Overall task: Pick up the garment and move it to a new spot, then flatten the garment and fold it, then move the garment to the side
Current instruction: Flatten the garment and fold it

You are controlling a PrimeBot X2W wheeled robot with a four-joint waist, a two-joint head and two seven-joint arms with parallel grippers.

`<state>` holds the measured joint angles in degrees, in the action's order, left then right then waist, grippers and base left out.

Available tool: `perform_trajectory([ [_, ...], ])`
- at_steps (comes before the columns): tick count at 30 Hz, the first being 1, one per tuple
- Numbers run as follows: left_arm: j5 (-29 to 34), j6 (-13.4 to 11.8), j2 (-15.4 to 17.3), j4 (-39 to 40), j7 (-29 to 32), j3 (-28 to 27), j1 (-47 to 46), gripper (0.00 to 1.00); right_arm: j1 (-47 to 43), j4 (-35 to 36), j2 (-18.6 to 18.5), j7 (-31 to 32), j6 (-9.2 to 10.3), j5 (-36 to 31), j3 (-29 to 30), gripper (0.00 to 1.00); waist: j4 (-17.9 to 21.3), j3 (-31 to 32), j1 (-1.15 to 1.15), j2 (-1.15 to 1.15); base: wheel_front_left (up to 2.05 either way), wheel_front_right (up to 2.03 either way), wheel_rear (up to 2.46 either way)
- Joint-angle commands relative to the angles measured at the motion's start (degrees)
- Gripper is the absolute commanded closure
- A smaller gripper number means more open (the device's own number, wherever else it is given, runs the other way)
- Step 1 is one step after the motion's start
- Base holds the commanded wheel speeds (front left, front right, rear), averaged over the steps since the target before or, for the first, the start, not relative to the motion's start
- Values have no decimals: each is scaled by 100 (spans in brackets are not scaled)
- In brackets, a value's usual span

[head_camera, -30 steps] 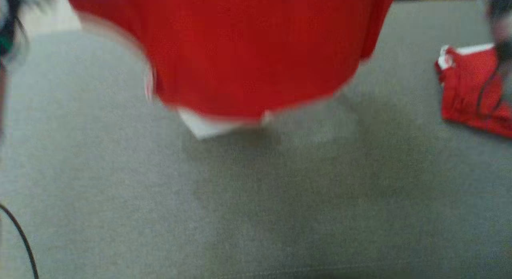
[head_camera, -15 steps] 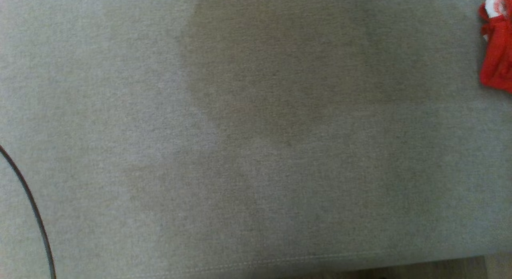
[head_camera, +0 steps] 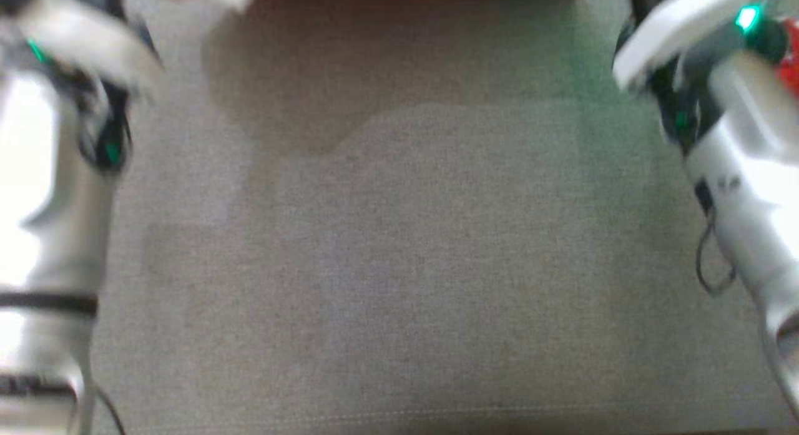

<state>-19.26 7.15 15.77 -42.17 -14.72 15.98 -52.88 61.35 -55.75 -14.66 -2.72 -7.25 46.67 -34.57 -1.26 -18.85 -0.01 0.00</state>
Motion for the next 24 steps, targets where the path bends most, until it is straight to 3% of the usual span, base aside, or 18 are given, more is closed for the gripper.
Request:
perform_trajectory([
  [1,-18,30,345,268,-28,-59,200,100,-228,287,-123,255,-24,159,-216,100,-73,303,1,0,0,0,0],
  [11,-459,33,1045,946,-28,1190,2742,100,-2065,1523,-1506,1749,-24,1143,-1461,100,-188,1205,1,0,0,0,0],
  [17,-617,24,1235,1341,-26,1218,3446,100,-2564,2018,-1921,1952,-24,1434,-1729,100,-194,1610,1,0,0,0,0],
  [24,-806,-205,1563,2301,211,1164,4353,100,-3080,2696,-2384,2362,-24,1751,-2036,100,-183,1995,1,0,0,0,0],
])
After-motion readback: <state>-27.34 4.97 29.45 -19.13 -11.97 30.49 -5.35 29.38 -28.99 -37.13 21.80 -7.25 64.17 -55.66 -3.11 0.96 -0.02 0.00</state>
